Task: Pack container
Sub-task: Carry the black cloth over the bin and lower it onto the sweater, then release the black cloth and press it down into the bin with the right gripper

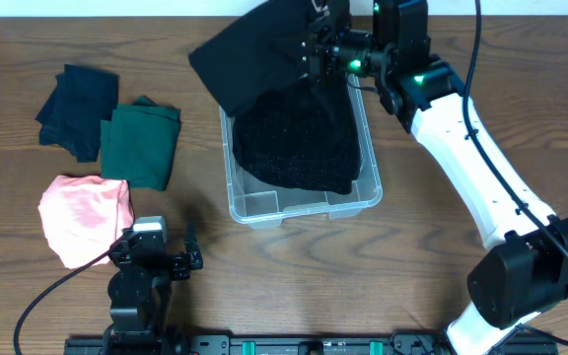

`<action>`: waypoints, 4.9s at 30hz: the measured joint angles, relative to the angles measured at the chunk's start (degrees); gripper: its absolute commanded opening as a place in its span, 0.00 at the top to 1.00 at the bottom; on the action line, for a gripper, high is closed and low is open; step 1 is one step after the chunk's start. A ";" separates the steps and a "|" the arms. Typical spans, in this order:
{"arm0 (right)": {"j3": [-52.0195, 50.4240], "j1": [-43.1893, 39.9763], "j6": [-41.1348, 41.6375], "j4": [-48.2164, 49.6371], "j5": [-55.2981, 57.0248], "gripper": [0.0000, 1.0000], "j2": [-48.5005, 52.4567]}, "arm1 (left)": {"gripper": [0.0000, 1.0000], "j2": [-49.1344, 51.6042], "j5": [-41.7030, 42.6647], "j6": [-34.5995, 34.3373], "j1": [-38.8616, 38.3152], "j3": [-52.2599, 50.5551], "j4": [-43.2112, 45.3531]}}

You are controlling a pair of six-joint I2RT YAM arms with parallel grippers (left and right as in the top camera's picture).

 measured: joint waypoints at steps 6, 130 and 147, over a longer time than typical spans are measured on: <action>-0.04 -0.57 -0.13 -1.07 0.61 0.99 0.94 | 0.02 0.00 0.02 0.00 0.00 0.00 0.00; -5.55 11.58 0.52 -12.85 33.92 0.99 16.31 | 0.02 0.00 0.02 0.00 0.00 0.00 0.00; -5.49 10.51 1.38 -9.88 38.71 0.99 6.78 | 0.02 0.00 0.02 -0.02 0.00 -0.02 0.00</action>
